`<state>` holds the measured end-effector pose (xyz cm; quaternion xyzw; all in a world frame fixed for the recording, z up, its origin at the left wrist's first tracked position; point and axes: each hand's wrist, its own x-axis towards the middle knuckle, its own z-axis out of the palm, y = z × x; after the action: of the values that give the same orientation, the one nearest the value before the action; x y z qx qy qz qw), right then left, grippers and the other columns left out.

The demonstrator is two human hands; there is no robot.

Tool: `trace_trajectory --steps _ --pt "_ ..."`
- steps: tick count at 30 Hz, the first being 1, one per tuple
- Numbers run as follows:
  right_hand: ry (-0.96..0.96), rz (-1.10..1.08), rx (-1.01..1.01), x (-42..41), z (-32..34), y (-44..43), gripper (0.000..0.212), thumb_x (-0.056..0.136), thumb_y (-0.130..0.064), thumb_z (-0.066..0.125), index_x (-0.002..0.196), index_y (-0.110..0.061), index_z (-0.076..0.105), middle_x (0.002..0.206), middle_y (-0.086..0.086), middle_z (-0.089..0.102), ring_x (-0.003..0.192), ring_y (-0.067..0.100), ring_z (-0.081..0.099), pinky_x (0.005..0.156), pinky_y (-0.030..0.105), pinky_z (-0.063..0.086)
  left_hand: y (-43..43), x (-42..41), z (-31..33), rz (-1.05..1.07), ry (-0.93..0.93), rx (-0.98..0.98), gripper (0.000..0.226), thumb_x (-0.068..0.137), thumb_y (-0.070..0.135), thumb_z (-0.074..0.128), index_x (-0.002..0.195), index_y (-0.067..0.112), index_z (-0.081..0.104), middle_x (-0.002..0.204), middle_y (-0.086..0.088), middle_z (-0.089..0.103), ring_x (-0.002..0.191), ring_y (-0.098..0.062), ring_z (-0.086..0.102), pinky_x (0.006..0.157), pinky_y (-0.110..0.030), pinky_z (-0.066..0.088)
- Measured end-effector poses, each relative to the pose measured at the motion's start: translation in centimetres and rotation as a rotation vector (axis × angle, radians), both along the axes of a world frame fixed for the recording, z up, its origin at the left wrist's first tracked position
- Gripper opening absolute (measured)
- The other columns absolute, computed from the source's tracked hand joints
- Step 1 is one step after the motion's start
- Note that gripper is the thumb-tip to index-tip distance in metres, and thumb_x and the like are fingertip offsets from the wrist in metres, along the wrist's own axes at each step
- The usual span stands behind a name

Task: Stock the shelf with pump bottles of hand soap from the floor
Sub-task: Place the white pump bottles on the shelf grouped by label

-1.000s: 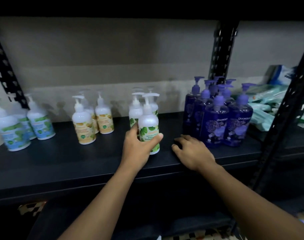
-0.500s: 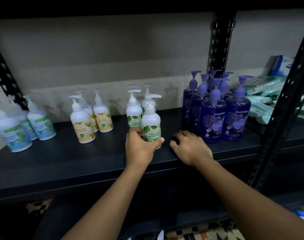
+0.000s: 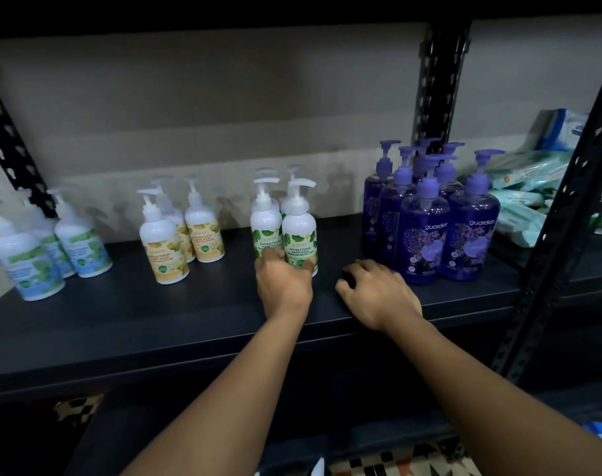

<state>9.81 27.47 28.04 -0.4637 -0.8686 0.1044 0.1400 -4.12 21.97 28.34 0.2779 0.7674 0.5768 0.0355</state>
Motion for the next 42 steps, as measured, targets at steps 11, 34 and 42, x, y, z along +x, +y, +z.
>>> trace_trajectory --steps 11,34,42 --pt "-0.006 0.012 0.016 0.1 0.2 -0.1 0.053 0.1 -0.05 0.034 0.145 -0.026 0.049 0.153 0.001 0.043 0.14 0.022 0.038 0.115 0.038 0.026 1.4 0.5 0.1 0.036 0.022 0.04 0.041 0.08 0.025 0.083 0.105 0.007 0.054 0.11 -0.004 0.048 0.089 -0.023 0.054 0.077 -0.031 0.043" --pt "0.099 0.03 -0.008 1.0 0.1 -0.5 0.052 0.095 -0.053 0.044 0.138 -0.027 0.057 0.146 -0.002 0.05 0.131 0.023 0.047 0.108 0.04 0.04 0.3 0.9 0.0 -0.024 0.035 0.062 0.04 0.077 0.028 0.085 0.094 0.01 0.054 0.097 -0.008 0.063 0.079 -0.016 0.056 0.061 -0.018 0.038" --pt "0.612 0.094 -0.107 5.0 -1.3 -6.9 0.017 0.091 -0.032 0.068 0.103 -0.023 0.075 0.106 -0.009 0.071 0.107 0.01 0.062 0.098 0.032 0.048 -12.0 3.6 -1.6 -0.319 0.022 0.143 0.019 0.088 0.027 0.077 0.09 0.021 0.059 0.08 0.005 0.064 0.07 -0.003 0.064 0.067 -0.014 0.052"
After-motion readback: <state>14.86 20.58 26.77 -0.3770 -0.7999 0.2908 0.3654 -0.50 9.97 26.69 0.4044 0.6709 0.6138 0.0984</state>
